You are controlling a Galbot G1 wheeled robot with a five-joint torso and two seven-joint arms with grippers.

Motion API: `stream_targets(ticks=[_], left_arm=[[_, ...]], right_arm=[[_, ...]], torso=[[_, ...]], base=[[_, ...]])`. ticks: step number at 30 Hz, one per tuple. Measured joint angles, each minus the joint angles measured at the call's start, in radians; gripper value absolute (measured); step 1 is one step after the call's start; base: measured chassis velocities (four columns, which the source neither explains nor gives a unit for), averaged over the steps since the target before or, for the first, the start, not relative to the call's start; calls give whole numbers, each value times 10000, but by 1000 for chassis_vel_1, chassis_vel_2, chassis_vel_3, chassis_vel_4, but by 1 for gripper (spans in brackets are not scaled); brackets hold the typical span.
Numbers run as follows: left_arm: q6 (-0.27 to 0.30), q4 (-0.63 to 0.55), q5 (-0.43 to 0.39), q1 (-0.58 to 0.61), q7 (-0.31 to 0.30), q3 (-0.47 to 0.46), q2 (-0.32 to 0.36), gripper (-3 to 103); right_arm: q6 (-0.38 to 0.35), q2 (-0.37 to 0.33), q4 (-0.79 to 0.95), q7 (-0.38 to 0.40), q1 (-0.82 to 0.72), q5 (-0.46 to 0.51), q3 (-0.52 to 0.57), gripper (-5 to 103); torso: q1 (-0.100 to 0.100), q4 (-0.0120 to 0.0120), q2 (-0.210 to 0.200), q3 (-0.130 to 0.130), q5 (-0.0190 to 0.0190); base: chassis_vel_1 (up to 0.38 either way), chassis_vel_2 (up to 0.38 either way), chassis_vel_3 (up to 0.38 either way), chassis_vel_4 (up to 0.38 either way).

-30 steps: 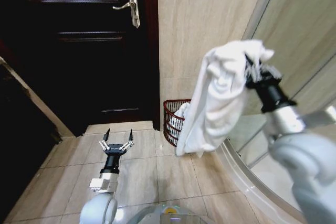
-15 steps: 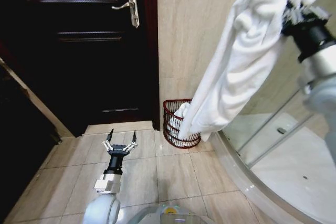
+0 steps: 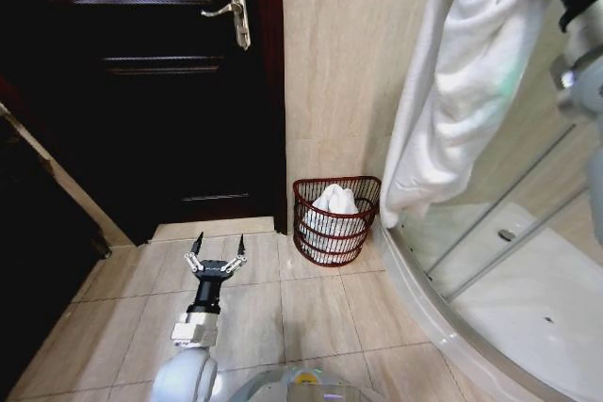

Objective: Discard the used towel into the hamper.

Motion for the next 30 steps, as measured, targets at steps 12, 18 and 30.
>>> stream_targets(ticks=[12,18,30], left_arm=[[-52,120,-53,-48,-30,-52,52,100],[-191,173,-78,-40,-67,-68,49,100],[-402,310,-144,-71,-111,-76,51,100]], right_arm=[[-66,1940,-1706,1534,2871,981,-1602,14],[274,2959,-3780,353,3852,-519,-2504,14],[330,3177,-3295,113,2276,-1134,-2569,14]], torso=[[-1,0,0,-2,0],[-1,1,0,0,1],[-1,-1,1,-1,3]], base=[[0,0,0,0],[0,0,0,0],[0,0,0,0]])
